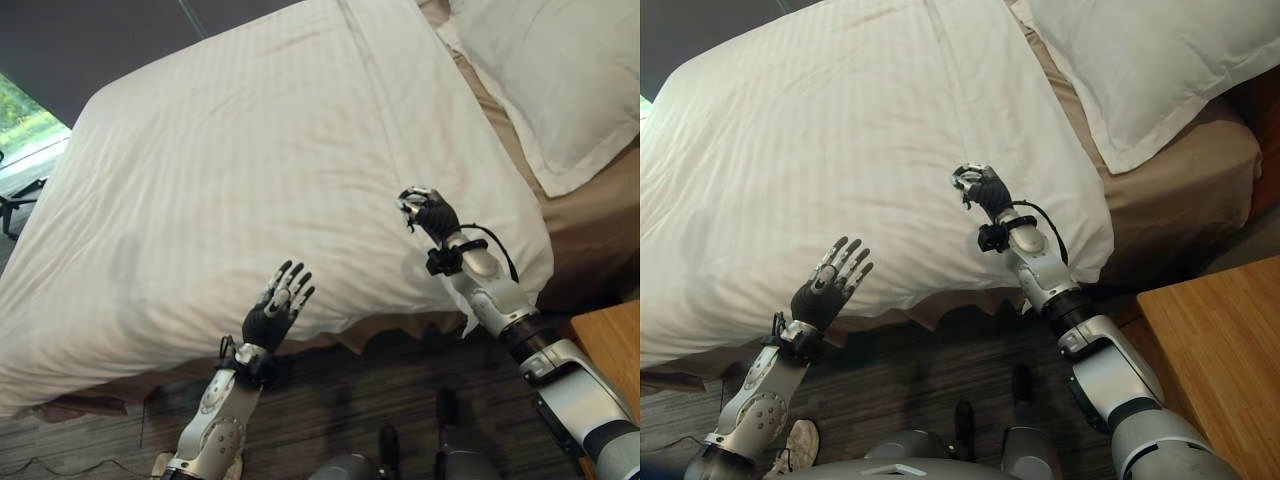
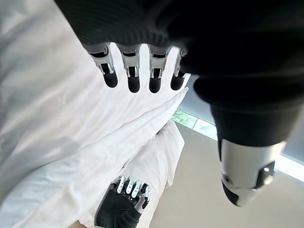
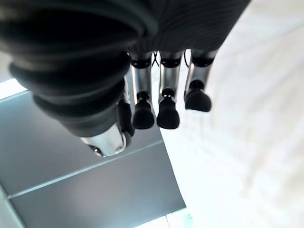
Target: Making the bed.
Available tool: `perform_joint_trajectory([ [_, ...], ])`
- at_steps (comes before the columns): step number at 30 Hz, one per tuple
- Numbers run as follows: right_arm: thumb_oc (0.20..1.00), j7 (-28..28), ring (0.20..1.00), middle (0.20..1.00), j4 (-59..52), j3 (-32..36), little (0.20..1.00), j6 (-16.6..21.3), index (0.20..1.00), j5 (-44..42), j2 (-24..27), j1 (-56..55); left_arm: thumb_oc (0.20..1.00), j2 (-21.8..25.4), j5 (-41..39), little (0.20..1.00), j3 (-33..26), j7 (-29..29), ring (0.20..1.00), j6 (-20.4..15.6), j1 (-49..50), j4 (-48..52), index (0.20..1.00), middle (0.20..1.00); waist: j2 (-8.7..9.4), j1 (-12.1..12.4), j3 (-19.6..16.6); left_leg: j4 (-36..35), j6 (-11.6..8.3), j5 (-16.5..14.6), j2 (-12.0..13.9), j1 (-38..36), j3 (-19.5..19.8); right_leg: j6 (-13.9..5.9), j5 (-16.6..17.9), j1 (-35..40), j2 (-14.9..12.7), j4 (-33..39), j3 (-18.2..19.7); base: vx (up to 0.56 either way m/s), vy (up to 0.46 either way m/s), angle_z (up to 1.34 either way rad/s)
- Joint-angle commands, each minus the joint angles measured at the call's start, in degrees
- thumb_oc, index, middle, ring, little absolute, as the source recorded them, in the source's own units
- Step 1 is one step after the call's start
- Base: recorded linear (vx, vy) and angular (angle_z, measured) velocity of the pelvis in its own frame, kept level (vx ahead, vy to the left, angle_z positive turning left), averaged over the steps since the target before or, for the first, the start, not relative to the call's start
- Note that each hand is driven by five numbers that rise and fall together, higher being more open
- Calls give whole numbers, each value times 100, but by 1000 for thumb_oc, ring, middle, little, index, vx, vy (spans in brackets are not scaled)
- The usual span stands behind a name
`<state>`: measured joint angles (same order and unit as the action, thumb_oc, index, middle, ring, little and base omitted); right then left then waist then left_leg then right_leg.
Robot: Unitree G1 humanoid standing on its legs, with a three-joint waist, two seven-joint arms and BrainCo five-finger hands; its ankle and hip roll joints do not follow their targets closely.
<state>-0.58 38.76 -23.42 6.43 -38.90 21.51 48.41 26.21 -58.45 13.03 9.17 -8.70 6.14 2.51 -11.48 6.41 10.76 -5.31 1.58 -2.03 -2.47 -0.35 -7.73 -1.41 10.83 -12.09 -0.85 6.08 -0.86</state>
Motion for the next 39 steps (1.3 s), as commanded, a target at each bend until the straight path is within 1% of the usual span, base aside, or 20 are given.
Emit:
perform_joint_trajectory([
  [1, 200, -294, 200, 200, 893, 253, 200, 344, 200, -234, 217, 1224, 1000, 416, -359, 1000, 223, 64, 1000, -336, -250, 297, 1000, 1000, -39, 241, 82, 31, -482, 766, 319, 812, 201, -281, -550, 174, -228, -108, 200, -59, -19, -3],
  [2, 200, -287, 200, 200, 904, 252, 200, 348, 200, -237, 219, 1233, 1000, 415, -359, 1000, 224, 64, 1000, -336, -254, 297, 1000, 1000, -39, 246, 76, 31, -482, 766, 319, 821, 199, -281, -548, 164, -227, -108, 202, 0, -9, -13],
  [3, 200, -306, 200, 200, 1407, 338, 200, 287, 200, -218, 416, 1383, 1000, 439, -338, 1000, 231, 81, 1000, -337, -219, 371, 1000, 1000, -145, 289, 115, 31, -489, 799, 305, 901, 204, -292, -530, 68, -247, -108, 195, 10, -3, -3],
  [5, 200, -270, 200, 200, 1692, 370, 200, 266, 200, -249, 574, 1506, 1000, 459, -328, 1000, 234, 95, 1000, -343, -205, 436, 1000, 1000, -200, 307, 131, 31, -496, 810, 297, 959, 197, -298, -518, 9, -259, -108, 201, -3, 3, 5],
  [7, 200, -270, 200, 200, 1693, 370, 200, 267, 200, -249, 574, 1506, 1000, 459, -328, 1000, 234, 95, 1000, -343, -205, 436, 1000, 1000, -200, 307, 130, 31, -496, 810, 297, 960, 196, -298, -518, 8, -259, -108, 201, 0, 0, 0],
  [8, 200, -248, 200, 200, 2748, 639, 200, 138, 200, -317, 1181, 1822, 1000, 497, -320, 1000, 233, 152, 1000, -346, -21, 599, 1000, 1000, -387, 337, 235, 31, -513, 822, 256, 1113, 178, -332, -498, -178, -290, -108, 214, -16, 26, -6],
  [10, 200, -277, 200, 200, 3185, 845, 200, 117, 200, -434, 1513, 1824, 1000, 403, -278, 1000, 216, 149, 1000, -340, 48, 604, 1000, 1000, -464, 315, 302, 31, -525, 857, 253, 1248, 115, -346, -445, -347, -282, -108, 279, -15, 23, -6],
  [13, 200, -225, 200, 200, 3593, 988, 200, 52, 200, -534, 1607, 1609, 1000, 265, -230, 1000, 310, 164, 1000, -307, 8, 597, 1000, 1000, -517, 256, 385, 31, -532, 843, 272, 1265, 25, -354, -431, -406, -259, -108, 368, 12, 7, -2],
  [15, 200, -133, 200, 200, 3508, 1133, 200, 50, 200, -664, 1403, 1150, 1000, 175, -157, 1000, 348, 170, 1000, -306, -21, 643, 1000, 1000, -533, 161, 459, 31, -531, 822, 288, 1250, -39, -353, -432, -411, -235, -108, 428, 36, 13, -20],
  [17, 200, 54, 200, 200, 3165, 1279, 200, 113, 200, -871, 1127, 396, 1000, 105, -109, 1000, 294, 187, 1000, -305, -21, 674, 1000, 1000, -504, 25, 534, 31, -529, 803, 302, 1227, -95, -347, -421, -408, -214, -108, 484, 34, 11, -12],
  [20, 200, 435, 200, 200, 2697, 1840, 200, 205, 200, -1472, 564, -1448, 1000, -9, -52, 1000, 44, 231, 1000, -315, 86, 639, 1000, 1000, -399, -314, 647, 31, -524, 719, 321, 1144, -150, -338, -459, -355, -181, -108, 531, 34, -4, -8],
  [21, 200, 426, 200, 200, 2677, 1844, 200, 204, 200, -1468, 554, -1468, 1000, -1, -52, 1000, 44, 231, 1000, -314, 96, 643, 1000, 1000, -386, -304, 624, 31, -526, 745, 320, 1172, -156, -334, -436, -385, -181, -108, 538, 26, -11, -15],
  [22, 200, 565, 200, 200, 2478, 2290, 200, 259, 200, -1760, 195, -2578, 1000, -126, -61, 1000, -185, 246, 1000, -341, 179, 564, 1000, 1000, -293, -561, 694, 31, -529, 684, 337, 1123, -179, -328, -478, -359, -158, -108, 569, 13, -14, -20],
  [24, 200, 642, 200, 200, 2553, 2661, 200, 258, 200, -1584, -59, -3551, 1000, -266, -83, 1000, -461, 256, 1000, -375, 269, 469, 1000, 1000, -203, -770, 706, 31, -526, 645, 350, 1079, -204, -321, -499, -335, -149, -108, 586, 30, -9, -13],
  [27, 200, 740, 200, 200, 2818, 3001, 200, 237, 200, -1342, -247, -4398, 1000, -441, -93, 1000, -611, 214, 1000, -434, 310, 410, 1000, 1000, -113, -974, 682, 31, -515, 600, 350, 1029, -208, -329, -516, -301, -152, -108, 601, 15, -6, -14],
  [28, 200, 740, 200, 200, 2816, 3000, 200, 237, 200, -1341, -249, -4398, 1000, -441, -93, 1000, -613, 214, 1000, -434, 311, 410, 1000, 1000, -109, -972, 674, 31, -517, 619, 350, 1048, -211, -326, -498, -321, -152, -108, 605, 3, 9, -18],
  [30, 200, 762, 200, 200, 2843, 3220, 200, 259, 200, -1283, -261, -4817, 1000, -532, -111, 1000, -613, 216, 1000, -452, 309, 291, 1000, 1000, -32, -1135, 627, 31, -507, 582, 353, 979, -243, -340, -485, -290, -157, -108, 637, -3, 16, -13],
  [35, 200, 656, 200, 200, 2361, 3339, 200, 420, 200, -1485, -139, -4809, 1000, -480, -73, 1000, -432, 235, 1000, -475, 191, 191, 1000, 1000, 39, -1282, 528, 31, -494, 533, 350, 853, -282, -354, -479, -186, -165, -108, 665, -13, 16, -8],
  [37, 200, 590, 200, 200, 1808, 3265, 200, 523, 200, -1438, -62, -4798, 1000, -423, -13, 1000, -371, 231, 1000, -467, 126, 120, 1000, 1000, 90, -1327, 436, 31, -489, 499, 357, 763, -279, -356, -481, -107, -171, -108, 662, 0, 0, 0],
  [39, 200, 570, 200, 200, 321, 3084, 200, 692, 200, -1441, -21, -4944, 1000, -349, 228, 1000, -334, 158, 1000, -459, 124, -74, 1000, 1000, 190, -1350, 295, 31, -483, 456, 373, 548, -240, -357, -516, 130, -186, -108, 612, -13, 13, 10],
])
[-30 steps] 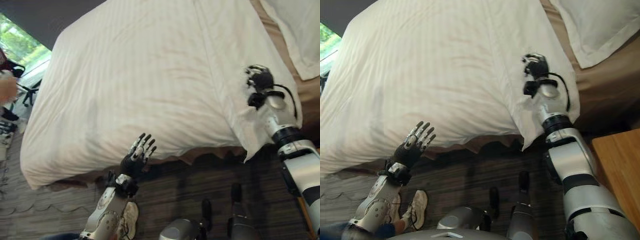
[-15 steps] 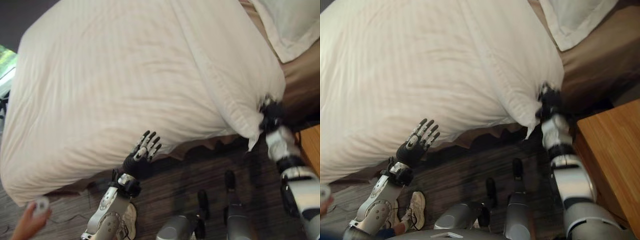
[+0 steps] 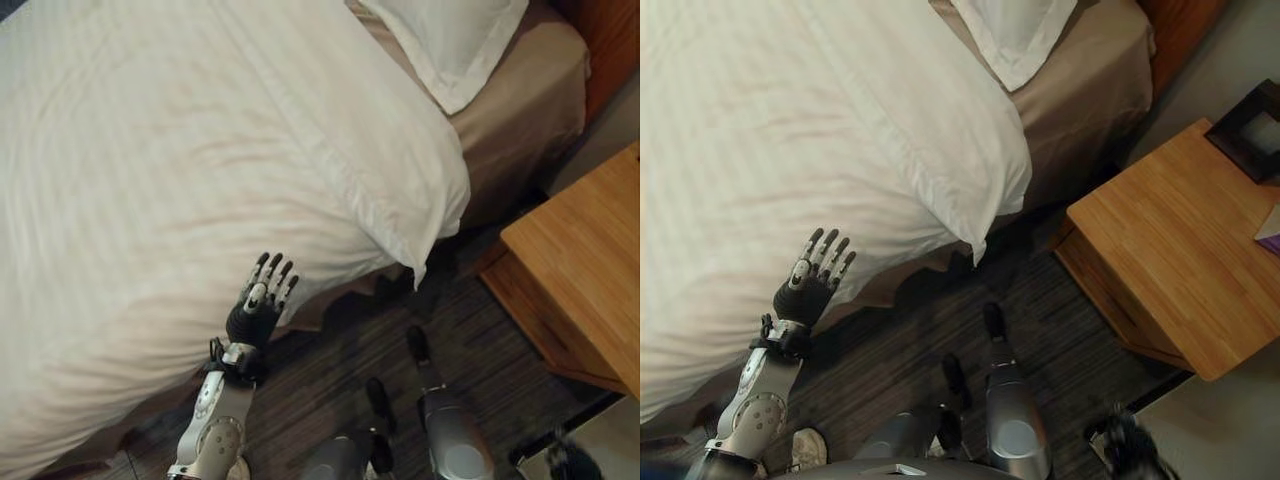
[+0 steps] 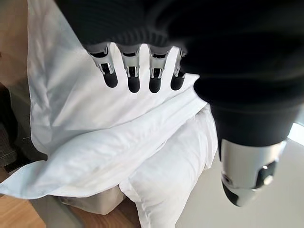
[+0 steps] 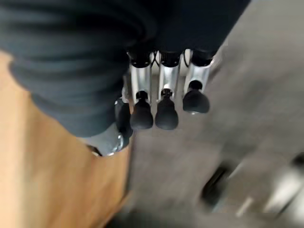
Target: Making the bed.
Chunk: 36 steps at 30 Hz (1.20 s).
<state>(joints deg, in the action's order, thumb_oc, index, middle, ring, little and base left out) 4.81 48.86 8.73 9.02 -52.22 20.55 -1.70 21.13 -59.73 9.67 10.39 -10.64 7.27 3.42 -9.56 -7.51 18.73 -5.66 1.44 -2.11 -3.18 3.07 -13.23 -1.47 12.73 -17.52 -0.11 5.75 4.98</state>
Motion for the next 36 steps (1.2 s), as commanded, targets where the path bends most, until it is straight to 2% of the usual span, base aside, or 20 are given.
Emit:
perform_joint_trajectory([
  [1, 200, 42, 200, 200, -1237, -203, 200, 460, 200, -10, 65, -59, 1000, 187, 434, 1000, 13, 29, 1000, -228, 29, -246, 1000, 1000, 44, 34, -567, 66, -469, 453, 453, 132, 326, -354, -714, 749, -266, -81, -6, -4, -13, 12],
  [5, 200, 166, 200, 200, -2602, -492, 200, 460, 200, 480, 142, -498, 1000, 348, 807, 1000, 141, 126, 1000, 1, 263, -480, 1000, 1000, 244, 64, -820, 66, -442, 429, 478, -114, 412, -358, -752, 1023, -267, -138, -69, -4, -5, 19],
  [6, 307, 238, 307, 307, -2885, -567, 307, 456, 307, 643, 170, -603, 1000, 388, 925, 1000, 202, 184, 1000, 86, 388, -575, 1000, 1000, 309, 82, -889, 66, -430, 410, 488, -199, 442, -357, -782, 1105, -258, -180, -93, -1, 2, 16],
  [7, 721, 259, 721, 721, -3070, -611, 721, 436, 721, 714, 144, -714, 1000, 406, 1038, 1000, 235, 202, 1000, 150, 514, -640, 1000, 1000, 366, 107, -956, 66, -414, 394, 496, -277, 476, -358, -822, 1169, -252, -247, -116, 20, -9, 17],
  [8, 1000, 309, 1000, 1000, -3190, -671, 1000, 393, 1000, 722, 103, -796, 1000, 426, 1157, 1000, 262, 214, 1000, 216, 625, -671, 1000, 1000, 419, 129, -1012, 66, -399, 374, 498, -345, 508, -359, -855, 1237, -248, -281, -128, 12, -3, 12],
  [11, 1000, 390, 1000, 1000, -3455, -873, 1000, 311, 1000, 838, 10, -982, 1000, 385, 1334, 1000, 345, 214, 1000, 306, 827, -800, 1000, 1000, 524, 164, -1115, 66, -383, 352, 513, -477, 564, -367, -921, 1365, -250, -366, -184, -11, 8, 6],
  [15, 1000, 421, 1000, 1000, -3657, -1344, 1000, 149, 1000, 645, -262, -1132, 1000, 181, 1577, 1000, 328, 52, 1000, 380, 1072, -918, 1000, 1000, 764, 306, -1309, 66, -338, 294, 495, -627, 702, -387, -1006, 1593, -266, -420, -334, -26, -4, 16],
  [18, 1000, 425, 1000, 1000, -3677, -1611, 1000, 90, 1000, 651, -293, -1089, 1000, 98, 1575, 1000, 334, -17, 1000, 380, 1054, -964, 1000, 1000, 845, 366, -1345, 66, -318, 280, 488, -653, 766, -391, -1027, 1646, -282, -428, -377, -38, -6, 21],
  [19, 1000, 402, 1000, 1000, -3689, -1906, 1000, 43, 1000, 631, -338, -1027, 1000, 20, 1642, 1000, 288, -168, 1000, 326, 1004, -1042, 1000, 1000, 927, 450, -1362, 66, -302, 279, 487, -655, 806, -397, -1025, 1666, -284, -435, -435, -56, -21, 17],
  [23, 1000, 420, 1000, 1000, -3774, -2289, 1000, -6, 1000, 531, -377, -923, 1000, 2, 1707, 1000, 228, -258, 1000, 272, 936, -1062, 1000, 1000, 1048, 602, -1370, 66, -275, 272, 493, -653, 793, -410, -1004, 1666, -268, -427, -475, -51, -20, 4],
  [31, 1000, 347, 1000, 1000, -3820, -2356, 1000, 59, 1000, 782, -232, -863, 1000, 19, 1952, 1000, 70, -398, 1000, 129, 707, -1185, 1000, 1000, 1107, 709, -1349, 66, -285, 319, 510, -647, 981, -390, -1071, 1691, -272, -498, -558, -15, -21, 12],
  [33, 1000, 289, 1000, 1000, -3828, -2277, 1000, 93, 1000, 816, -192, -831, 1000, -43, 1895, 1000, 29, -463, 1000, 63, 619, -1181, 1000, 1000, 1103, 770, -1342, 66, -298, 344, 534, -656, 1104, -361, -1122, 1740, -280, -512, -643, 2, -114, 31],
  [35, 1000, 347, 1000, 1000, -3824, -2183, 1000, 156, 1000, 847, -60, -694, 1000, -166, 1677, 1000, -47, -497, 1000, -22, 619, -1095, 1000, 1000, 1079, 935, -1302, 66, -353, 475, 553, -551, 1423, -293, -1219, 1809, -305, -506, -880, -4, -150, 37],
  [36, 1000, 349, 1000, 1000, -3820, -2183, 1000, 157, 1000, 846, -60, -691, 1000, -167, 1677, 1000, -47, -498, 1000, -21, 619, -1094, 1000, 1000, 1078, 920, -1301, 66, -354, 476, 552, -549, 1438, -292, -1223, 1812, -306, -507, -895, -71, -126, 57],
])
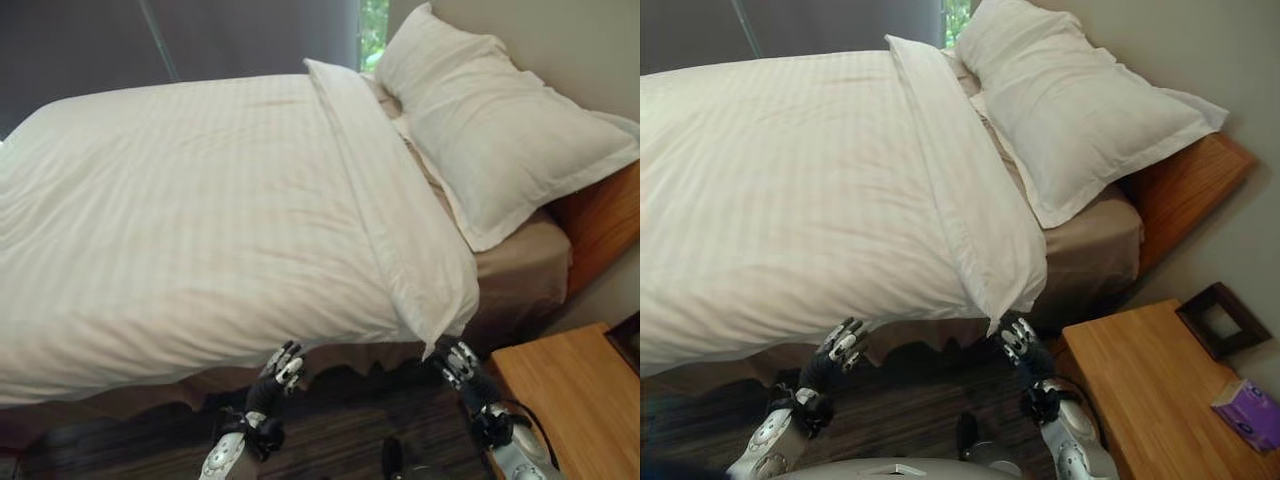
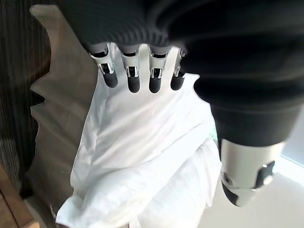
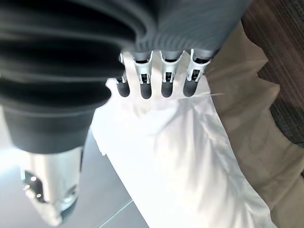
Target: Making the bed.
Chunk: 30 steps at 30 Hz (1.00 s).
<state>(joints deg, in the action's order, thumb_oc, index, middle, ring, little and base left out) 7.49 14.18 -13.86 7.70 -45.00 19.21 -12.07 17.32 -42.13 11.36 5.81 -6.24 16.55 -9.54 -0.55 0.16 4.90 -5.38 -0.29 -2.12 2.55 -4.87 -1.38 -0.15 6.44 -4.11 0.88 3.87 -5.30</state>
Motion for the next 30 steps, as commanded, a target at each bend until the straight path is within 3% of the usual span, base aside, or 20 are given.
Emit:
perform_joint_trajectory([
  [1, 1000, 83, 1000, 1000, -260, 116, 1000, 367, 1000, 202, 213, 478, 1000, 195, -135, 1000, -248, -90, 1000, -556, -357, 261, 1000, 1000, 149, 370, 224, 122, -355, 703, -95, 541, 640, -368, -662, 531, -479, -294, -306, -151, -118, 69],
  [3, 1000, 65, 1000, 1000, -262, 104, 1000, 401, 1000, 248, 299, 545, 1000, 219, -166, 1000, -265, -144, 1000, -595, -427, 292, 1000, 1000, 141, 439, 292, 184, -422, 826, -169, 773, 848, -352, -665, 487, -525, -296, -525, -239, -82, 126],
  [4, 1000, -3, 1000, 1000, -253, 66, 1000, 420, 1000, 330, 454, 744, 1000, 216, -328, 1000, -364, -278, 1000, -680, -616, 373, 1000, 1000, 183, 633, 466, 317, -524, 968, -184, 1145, 977, -373, -620, 253, -697, -452, -873, -365, 40, 213],
  [6, 1000, -70, 1000, 1000, -151, 125, 1000, 397, 1000, 405, 477, 776, 1000, 136, -394, 1000, -488, -238, 1000, -687, -622, 348, 1000, 1000, 229, 595, 453, 618, -485, 765, 141, 1062, 441, -403, -522, 98, -920, -530, -1100, -319, 98, 154],
  [8, 1000, -48, 1000, 1000, -389, 233, 1000, 432, 1000, 228, 478, 631, 1000, 4, -406, 1000, -591, -198, 1000, -729, -584, 259, 1000, 1000, 271, 440, 427, 1057, -511, 596, 691, 745, -161, -418, -452, 106, -1141, -507, -1381, -221, 132, 109],
  [11, 1000, -53, 1000, 1000, -475, 224, 1000, 436, 1000, 100, 353, 416, 1000, 3, -313, 1000, -537, -288, 1000, -724, -758, 120, 1000, 1000, 111, 104, 194, 1256, -756, 681, 1438, -49, -821, -533, -397, 29, -1407, -593, -1869, -174, 247, 119],
  [13, 1000, -67, 1000, 1000, -556, 248, 1000, 435, 1000, 41, 315, 265, 1000, 0, -355, 1000, -527, -268, 1000, -723, -799, 149, 1000, 1000, 4, -72, 68, 1289, -892, 705, 1622, -341, -1096, -594, -309, -66, -1578, -645, -2099, -176, 347, 74],
  [14, 1000, -76, 1000, 1000, -567, 287, 1000, 440, 1000, 75, 361, 180, 1000, 23, -356, 1000, -494, -245, 1000, -709, -836, 181, 1000, 1000, -44, -144, -8, 1230, -951, 617, 1636, -425, -1184, -675, -219, -115, -1699, -660, -2217, -207, 391, 108],
  [16, 1000, -160, 1000, 1000, -570, 395, 1000, 445, 1000, 127, 356, 125, 1000, 48, -269, 1000, -429, -197, 1000, -662, -856, 238, 1000, 1000, -118, -235, -112, 697, -923, 163, 1382, -467, -1437, -947, 179, -164, -1987, -548, -2374, -180, 458, 108],
  [17, 1000, -197, 1000, 1000, -568, 478, 1000, 453, 1000, 129, 299, 103, 1000, 70, -191, 1000, -419, -171, 1000, -629, -825, 249, 1000, 1000, -106, -227, -126, 394, -822, -106, 1199, -490, -1547, -1083, 383, -182, -2154, -507, -2399, -114, 363, 130],
  [18, 1000, -198, 1000, 1000, -570, 481, 1000, 452, 1000, 131, 296, 98, 1000, 73, -189, 1000, -416, -172, 1000, -627, -823, 252, 1000, 1000, -91, -218, -128, 376, -800, -112, 1166, -502, -1556, -1104, 406, -184, -2180, -502, -2385, -170, 474, 120],
  [19, 1000, -305, 1000, 1000, -574, 621, 1000, 485, 1000, 196, 155, 83, 1000, 159, -101, 1000, -457, -156, 1000, -632, -743, 254, 1000, 1000, -17, -163, -111, 132, -629, -290, 881, -436, -1449, -1307, 792, -267, -2385, -337, -2319, -156, 446, 32],
  [20, 1000, -346, 1000, 1000, -550, 654, 1000, 515, 1000, 117, 16, 91, 1000, 208, -27, 1000, -485, -161, 1000, -622, -708, 249, 1000, 1000, 48, -126, -66, 71, -528, -360, 706, -441, -1445, -1362, 976, -285, -2464, -247, -2224, -221, 570, -5],
  [21, 1000, -384, 1000, 1000, -466, 715, 1000, 545, 1000, -18, -107, 106, 1000, 318, 164, 1000, -497, -163, 1000, -616, -662, 222, 1000, 1000, 60, -197, -1, 38, -465, -364, 606, -405, -1330, -1382, 1135, -315, -2439, -253, -1886, -116, 283, -20],
  [22, 1000, -380, 1000, 1000, -458, 713, 1000, 549, 1000, -21, -114, 113, 1000, 323, 168, 1000, -500, -166, 1000, -615, -663, 225, 1000, 1000, 73, -193, 4, 38, -459, -367, 595, -408, -1335, -1384, 1141, -317, -2447, -253, -1876, -184, 232, -5],
  [23, 1000, -375, 1000, 1000, -334, 665, 1000, 530, 1000, -59, -216, 195, 1000, 430, 252, 1000, -468, -202, 1000, -646, -731, 164, 1000, 1000, 136, -309, 69, 38, -369, -252, 473, -303, -1221, -1260, 1037, -490, -2337, -364, -1251, -219, 237, 32],
  [24, 1000, -323, 1000, 1000, -336, 594, 1000, 518, 1000, -77, -216, 244, 1000, 547, 364, 1000, -469, -194, 1000, -680, -776, 94, 1000, 1000, 123, -453, 132, 38, -295, -177, 395, -241, -1070, -1167, 830, -647, -1929, -678, -192, -312, 504, 83],
  [25, 1000, -136, 1000, 1000, -442, 533, 1000, 431, 1000, 38, -68, 134, 1000, 562, 343, 1000, -496, -87, 1000, -647, -740, 104, 1000, 1000, 62, -520, 175, 38, -164, -83, 244, -169, -849, -985, 46, -519, -1139, -1214, 605, -224, 526, 117],
  [28, 1000, -43, 1000, 1000, -433, 496, 1000, 380, 1000, 232, 19, 59, 1000, 490, 507, 1000, -524, -43, 1000, -599, -592, 132, 1000, 1000, 0, -509, 125, 38, 22, -50, 87, -113, -713, -804, -251, -510, -850, -1741, 322, -85, 277, 90],
  [30, 1000, 13, 1000, 1000, -353, 511, 1000, 341, 1000, 286, 28, 2, 1000, 383, 516, 1000, -495, -24, 1000, -602, -494, 167, 1000, 1000, 17, -517, 50, 38, 87, 22, -94, -59, -498, -632, -480, -433, -326, -1463, 521, -59, 165, -13],
])
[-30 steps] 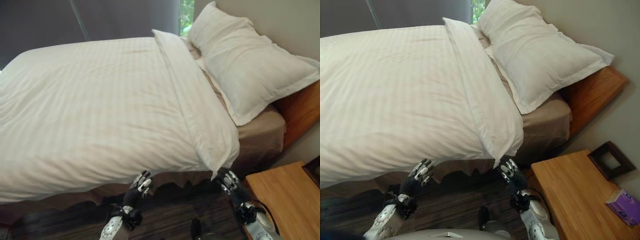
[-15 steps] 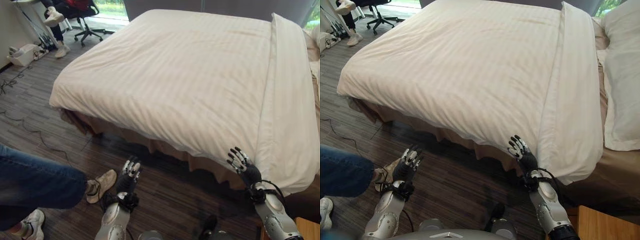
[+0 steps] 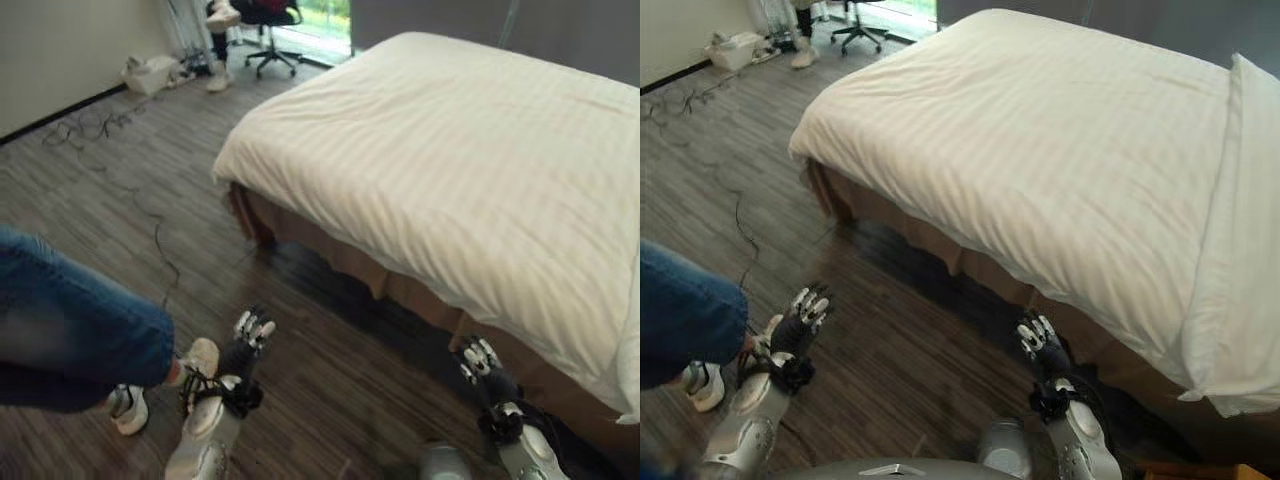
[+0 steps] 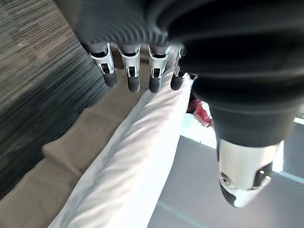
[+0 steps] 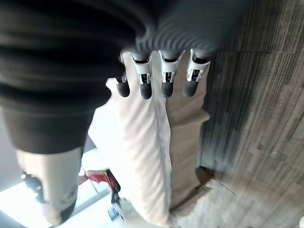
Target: Making the bed.
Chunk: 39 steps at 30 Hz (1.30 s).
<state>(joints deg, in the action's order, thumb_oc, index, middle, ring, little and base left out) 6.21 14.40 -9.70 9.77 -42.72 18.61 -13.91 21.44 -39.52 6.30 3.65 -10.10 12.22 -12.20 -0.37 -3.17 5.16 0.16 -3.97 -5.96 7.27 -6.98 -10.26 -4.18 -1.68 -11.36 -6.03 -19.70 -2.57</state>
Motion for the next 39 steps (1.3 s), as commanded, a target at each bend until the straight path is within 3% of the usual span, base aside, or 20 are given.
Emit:
perform_joint_trajectory([
  [1, 1000, 153, 1000, 1000, -360, 29, 1000, 128, 1000, 74, 84, 227, 1000, -90, 209, 1000, -7, 163, 1000, -245, -64, 448, 1000, 1000, 39, -109, 0, -516, 460, 423, -638, 195, 449, -238, 402, 437, 250, 1135, 124, -69, 111, -8],
  [3, 1000, 142, 1000, 1000, -371, -30, 1000, 111, 1000, 95, 105, 285, 1000, -169, 163, 1000, 13, 155, 1000, -250, -64, 463, 1000, 1000, 78, -83, -34, -516, 469, 461, -672, 225, 495, -260, 499, 570, 197, 1340, 119, -30, 0, 22],
  [4, 1000, 115, 1000, 1000, -361, -108, 1000, 110, 1000, 136, 147, 400, 1000, -303, 114, 1000, 55, 106, 1000, -254, -12, 443, 1000, 1000, 145, 0, -118, -516, 457, 472, -664, 235, 470, -243, 584, 716, 262, 1693, 304, 12, -25, 33],
  [8, 1000, 46, 1000, 1000, -436, -163, 1000, 114, 1000, 189, 140, 468, 1000, -463, -191, 1000, 218, 61, 1000, -131, 77, 468, 1000, 1000, 220, 138, -256, -516, 450, 467, -659, 223, 446, -246, 641, 946, 195, 1979, 212, 15, -22, 1],
  [12, 1000, 85, 1000, 1000, -407, -198, 1000, 68, 1000, 156, 109, 404, 1000, -314, 291, 1000, 264, 61, 1000, -103, 58, 485, 1000, 1000, 239, 144, -324, -516, 427, 472, -632, 200, 449, -221, 619, 1031, 205, 2085, 190, 4, -23, 2],
  [20, 1000, 164, 1000, 1000, -472, -209, 1000, 20, 1000, 169, 137, 253, 1000, -407, 210, 1000, 97, -45, 1000, -168, 91, 534, 1000, 1000, 260, 174, -428, -516, 367, 501, -602, 186, 501, -179, 593, 1170, 214, 2231, 91, 9, -31, 0],
  [39, 1000, 243, 1000, 1000, -509, -578, 1000, -1, 1000, 194, 129, 301, 1000, -488, 116, 1000, 318, 1, 1000, -129, 65, 397, 1000, 1000, 243, 185, -412, -516, 351, 476, -559, 79, 511, -152, 513, 1340, 240, 2290, 95, 0, -2, 0],
])
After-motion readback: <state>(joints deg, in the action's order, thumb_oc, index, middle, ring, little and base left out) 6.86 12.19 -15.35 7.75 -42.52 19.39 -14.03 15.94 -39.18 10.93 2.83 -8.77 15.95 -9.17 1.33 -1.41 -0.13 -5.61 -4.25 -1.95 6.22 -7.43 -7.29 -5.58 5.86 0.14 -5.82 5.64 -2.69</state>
